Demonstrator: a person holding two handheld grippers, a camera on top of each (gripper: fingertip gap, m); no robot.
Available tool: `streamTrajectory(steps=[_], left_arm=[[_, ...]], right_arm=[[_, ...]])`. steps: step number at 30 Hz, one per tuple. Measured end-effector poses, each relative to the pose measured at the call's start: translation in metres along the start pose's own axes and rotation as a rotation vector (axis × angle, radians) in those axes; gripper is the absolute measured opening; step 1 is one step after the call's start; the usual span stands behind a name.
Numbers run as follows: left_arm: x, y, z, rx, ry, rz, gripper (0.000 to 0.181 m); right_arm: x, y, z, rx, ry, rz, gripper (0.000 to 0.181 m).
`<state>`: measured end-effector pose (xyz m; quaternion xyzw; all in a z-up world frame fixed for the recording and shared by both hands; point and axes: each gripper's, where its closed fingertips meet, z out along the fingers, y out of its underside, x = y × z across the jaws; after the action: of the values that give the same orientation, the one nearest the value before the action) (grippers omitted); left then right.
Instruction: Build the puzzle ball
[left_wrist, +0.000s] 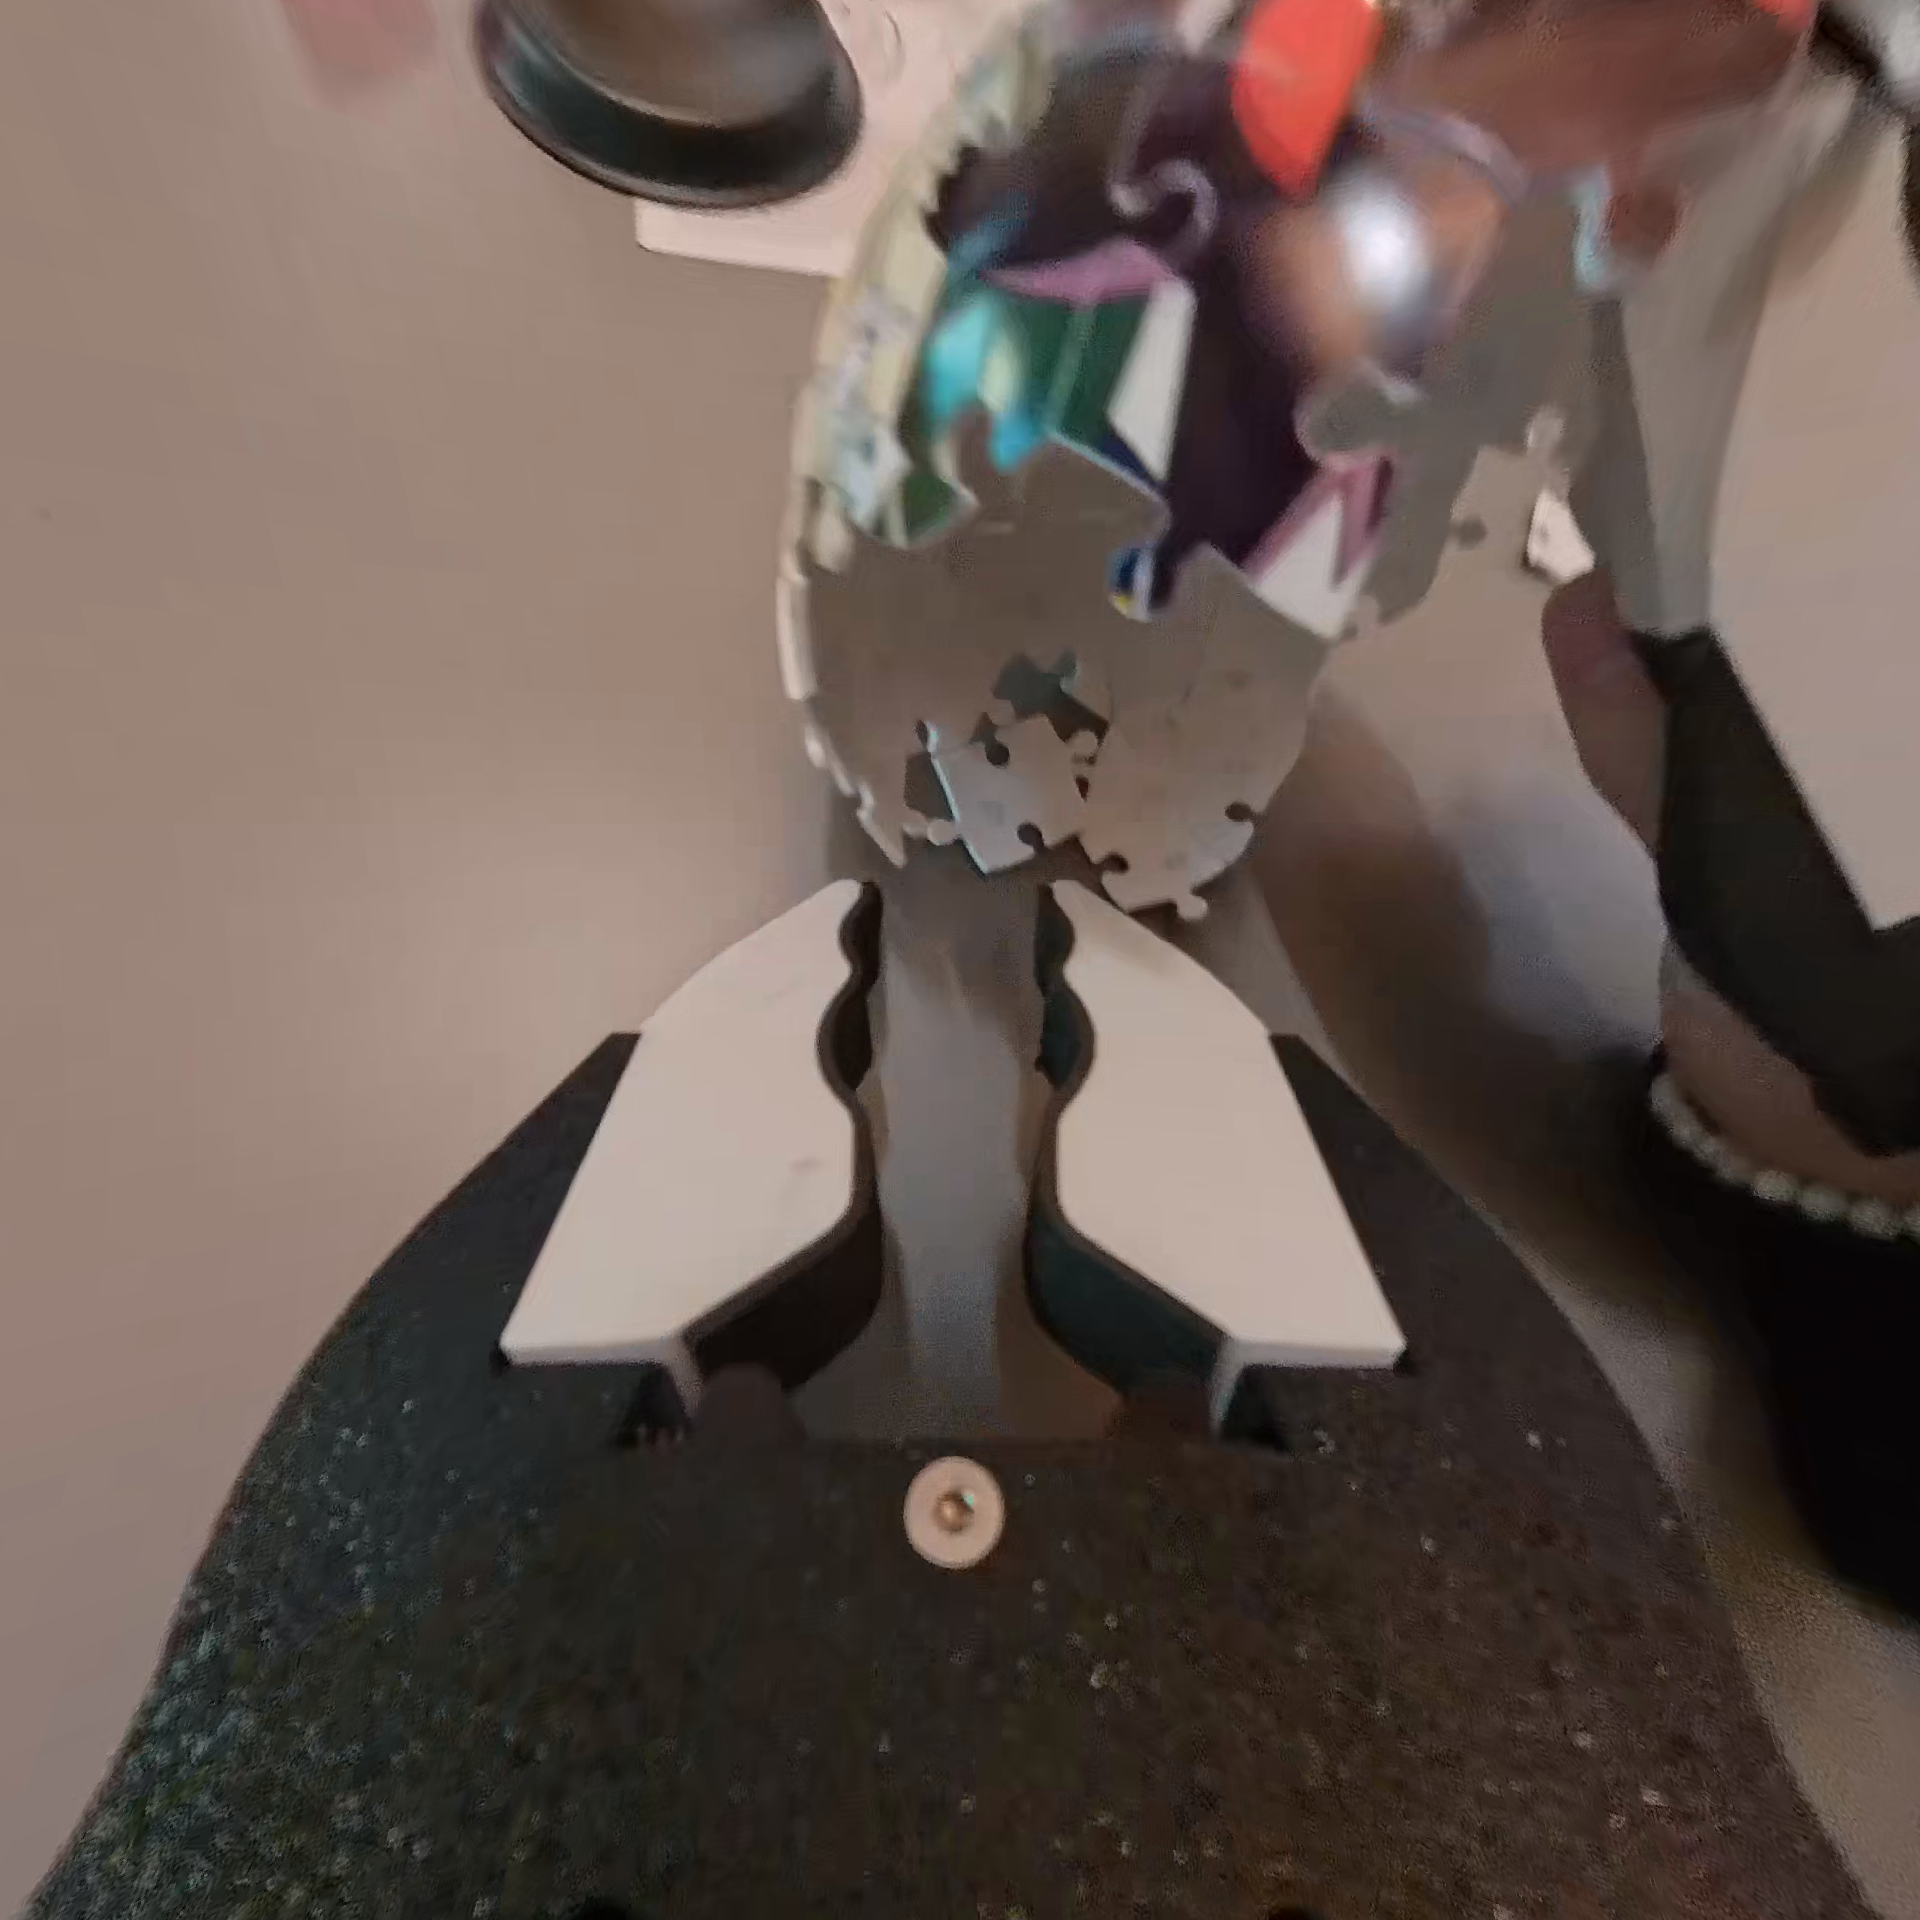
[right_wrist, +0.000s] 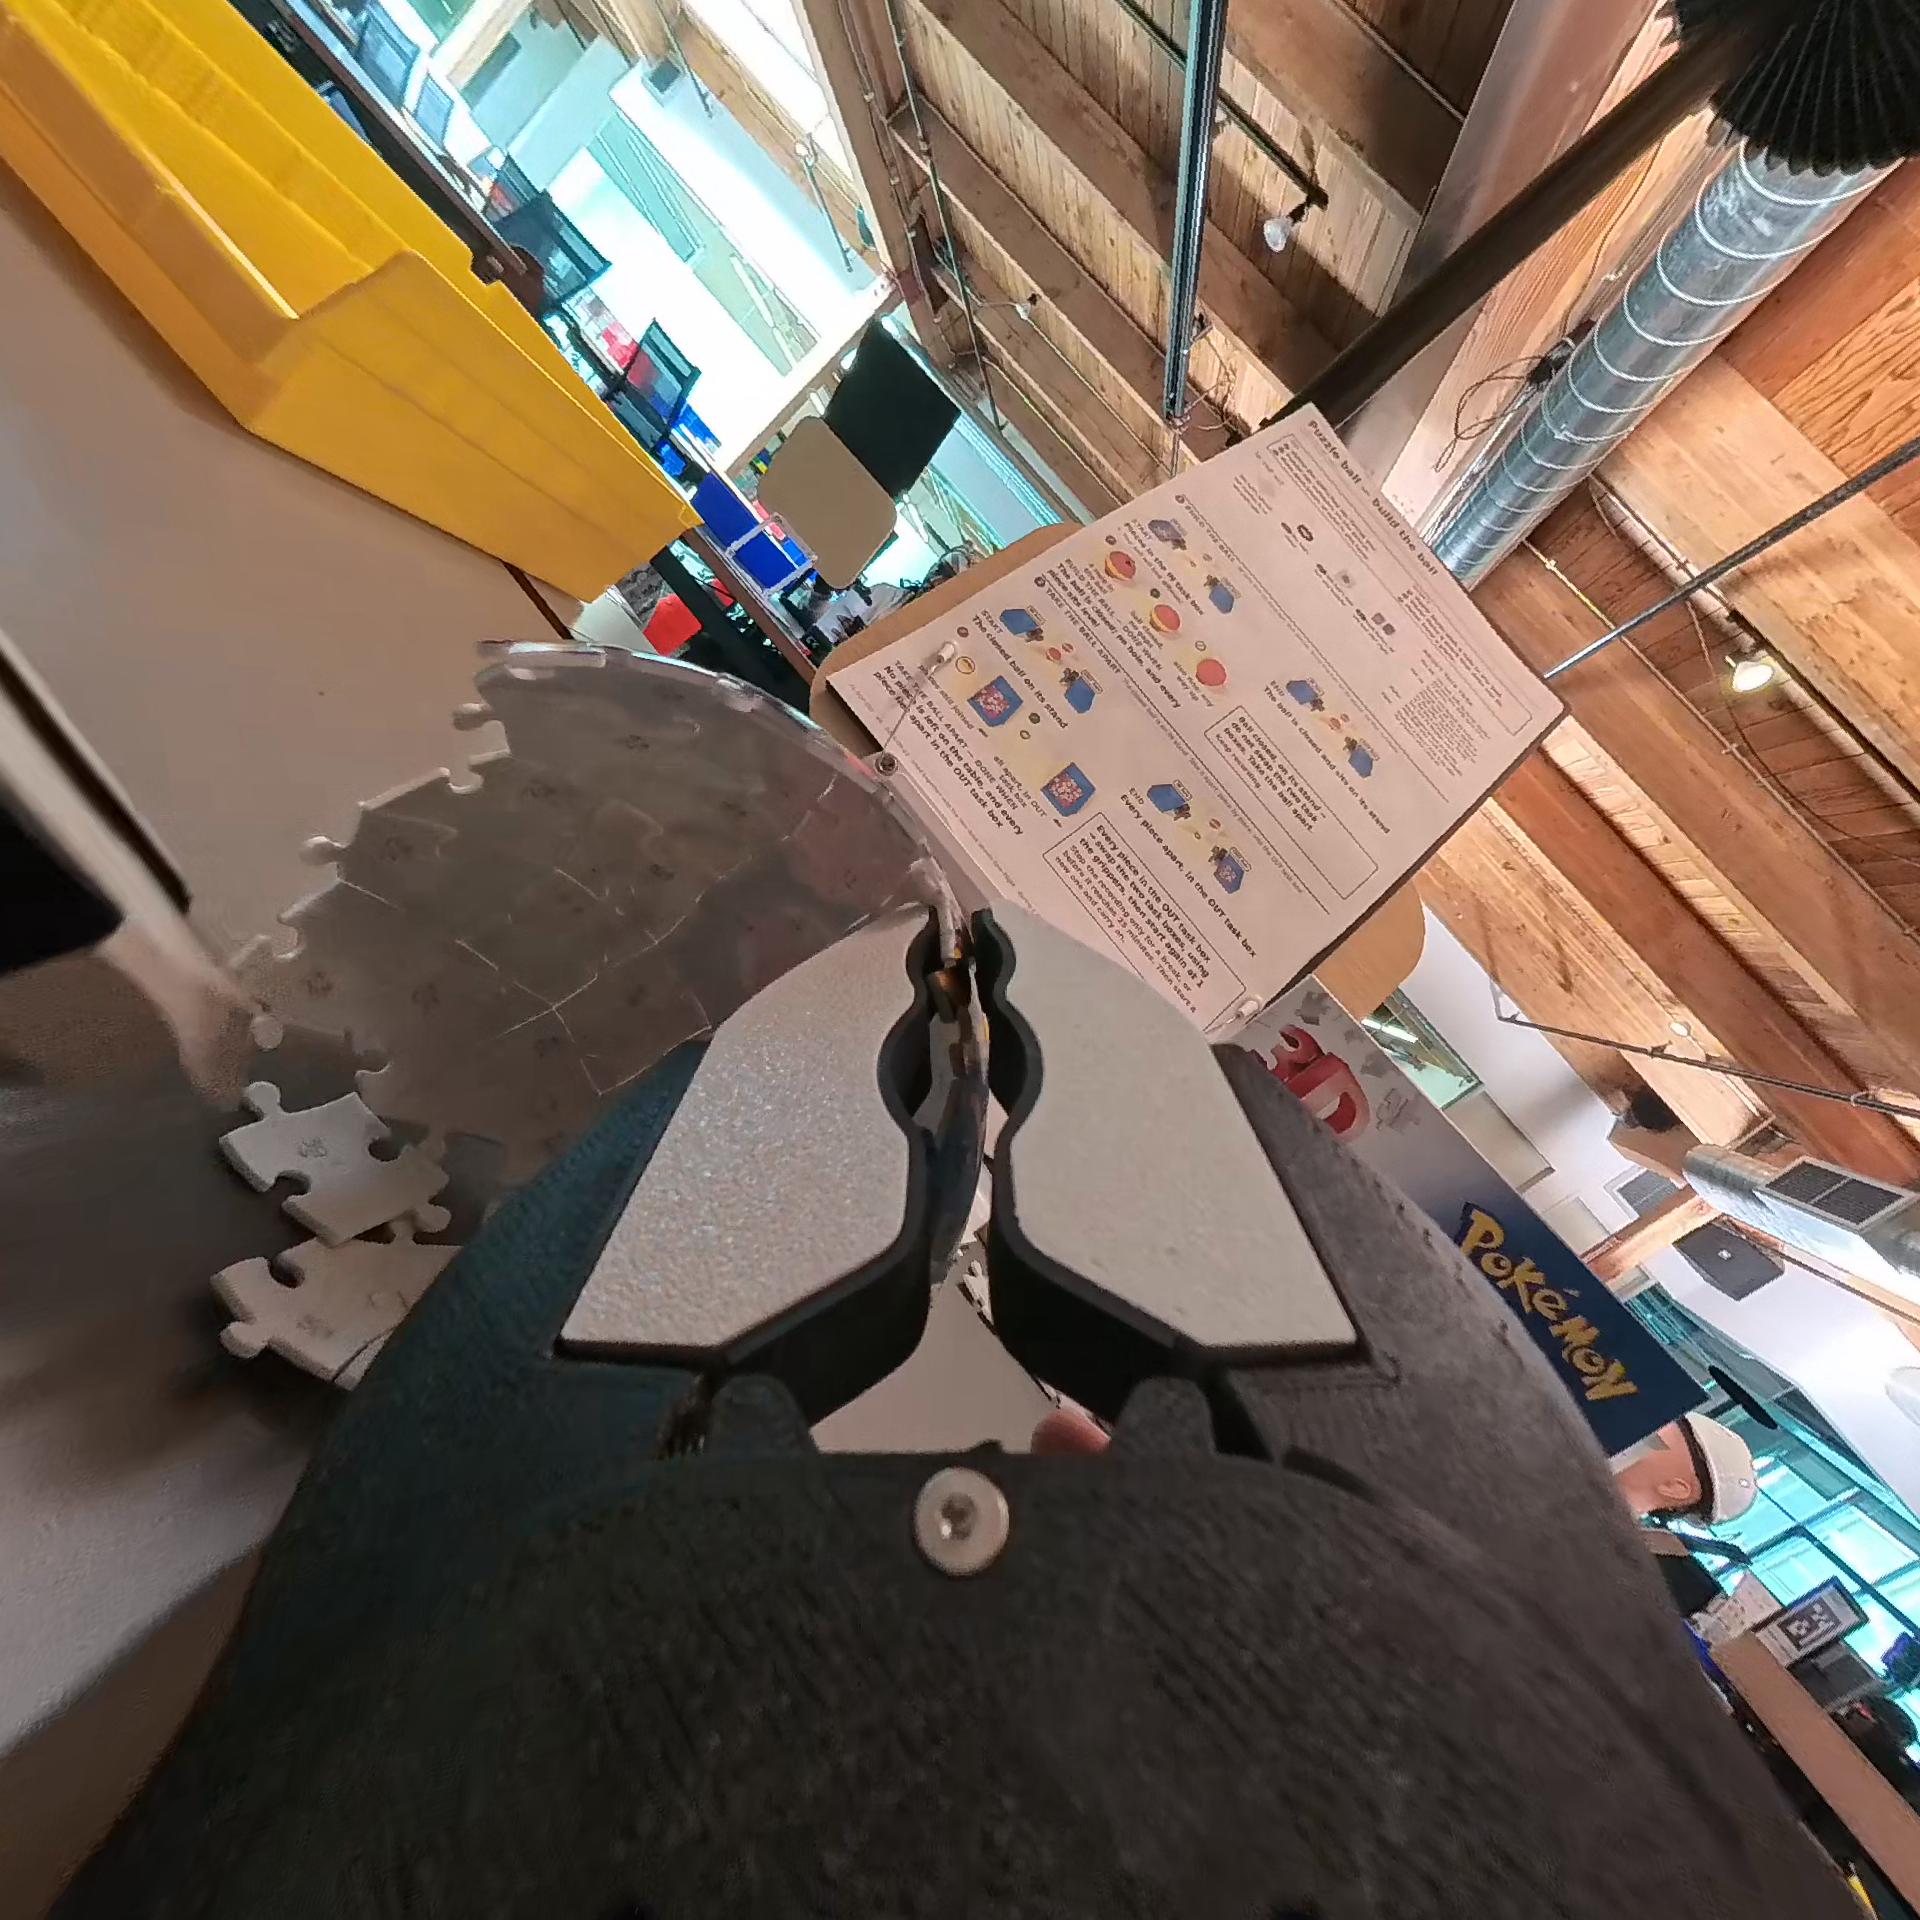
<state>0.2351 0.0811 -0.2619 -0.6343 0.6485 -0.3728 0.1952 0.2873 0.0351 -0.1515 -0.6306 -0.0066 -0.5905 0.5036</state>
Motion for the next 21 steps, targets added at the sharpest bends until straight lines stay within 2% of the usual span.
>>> streamTrajectory(steps=[1,5,10,18,21], left_arm=[[0.002,0.003,0.002,-0.027,0.002,0.032,0.032],[0.009,0.003,0.011,-0.046,0.001,0.058,0.036],[0.006,0.004,0.017,-0.078,-0.043,0.187,0.038],[0.009,0.006,0.018,-0.107,0.035,0.322,0.035],[0.015,0.010,0.016,-0.114,0.085,0.356,0.025]], right_arm=[[0.001,0.001,0.000,-0.003,0.002,0.005,0.006],[0.001,0.002,0.001,-0.010,0.005,0.008,0.006],[0.002,0.004,0.000,-0.018,0.010,0.016,0.006],[0.005,0.006,0.001,-0.024,0.019,0.023,0.006],[0.004,0.005,0.000,-0.023,0.018,0.017,0.006]])
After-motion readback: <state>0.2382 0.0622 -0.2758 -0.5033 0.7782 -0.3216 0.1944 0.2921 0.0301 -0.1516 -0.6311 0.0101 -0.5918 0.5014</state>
